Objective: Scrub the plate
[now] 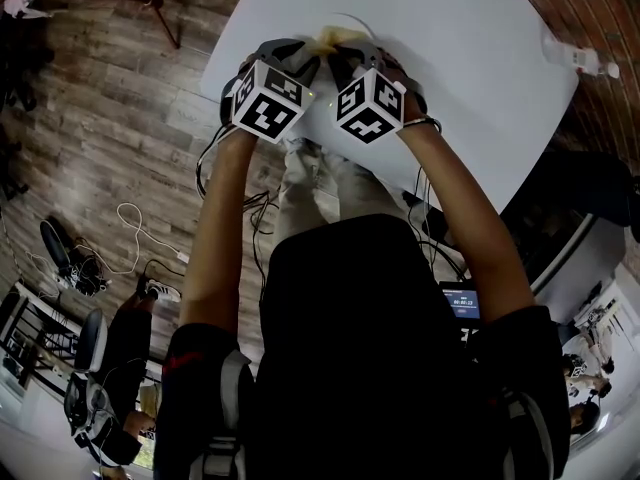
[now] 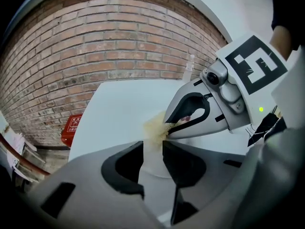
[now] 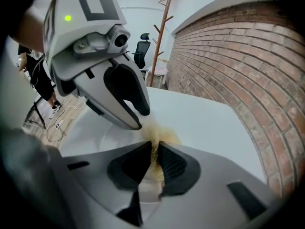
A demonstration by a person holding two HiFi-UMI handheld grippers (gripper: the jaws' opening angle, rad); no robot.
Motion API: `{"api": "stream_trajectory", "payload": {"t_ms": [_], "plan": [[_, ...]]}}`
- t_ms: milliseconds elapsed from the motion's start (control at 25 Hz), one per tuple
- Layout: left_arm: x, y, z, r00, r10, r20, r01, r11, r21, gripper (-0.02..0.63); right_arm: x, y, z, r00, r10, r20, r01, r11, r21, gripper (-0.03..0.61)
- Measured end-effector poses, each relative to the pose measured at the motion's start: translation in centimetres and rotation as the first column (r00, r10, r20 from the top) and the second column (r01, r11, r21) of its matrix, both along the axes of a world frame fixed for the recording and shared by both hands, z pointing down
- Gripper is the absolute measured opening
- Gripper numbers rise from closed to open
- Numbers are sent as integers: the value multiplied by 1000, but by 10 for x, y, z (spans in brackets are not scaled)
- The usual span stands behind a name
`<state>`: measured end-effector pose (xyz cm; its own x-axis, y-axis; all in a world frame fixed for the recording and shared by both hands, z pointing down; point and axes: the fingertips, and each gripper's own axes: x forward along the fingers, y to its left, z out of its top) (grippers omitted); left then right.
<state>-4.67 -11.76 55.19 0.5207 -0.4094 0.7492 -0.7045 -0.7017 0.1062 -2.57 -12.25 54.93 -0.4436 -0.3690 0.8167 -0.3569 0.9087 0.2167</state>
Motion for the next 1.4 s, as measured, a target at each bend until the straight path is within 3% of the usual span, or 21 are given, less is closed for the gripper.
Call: {"api": "stream_trajectory", "payload": {"t_ms": [200,400,800,1400], "plan": [[-20,-1,-4,999,-53,3,53,999,-2,127,-1,0,-1,1000,1,-3,-1,1000,3,57],[-30,6,3,997,-76,3,76,995,-59,127,-2,1,0,1000,9,2,-9,1000,4,57],[-28,7,1,986,-142,-92,127,980,-156,106,0,0,0,1000,15,16,-15,1000,11,57],[-31,6,4,991,-111,-77,99,986,-136,106,-8,-2,0,998,-49,-33,50,998,31,57]]}}
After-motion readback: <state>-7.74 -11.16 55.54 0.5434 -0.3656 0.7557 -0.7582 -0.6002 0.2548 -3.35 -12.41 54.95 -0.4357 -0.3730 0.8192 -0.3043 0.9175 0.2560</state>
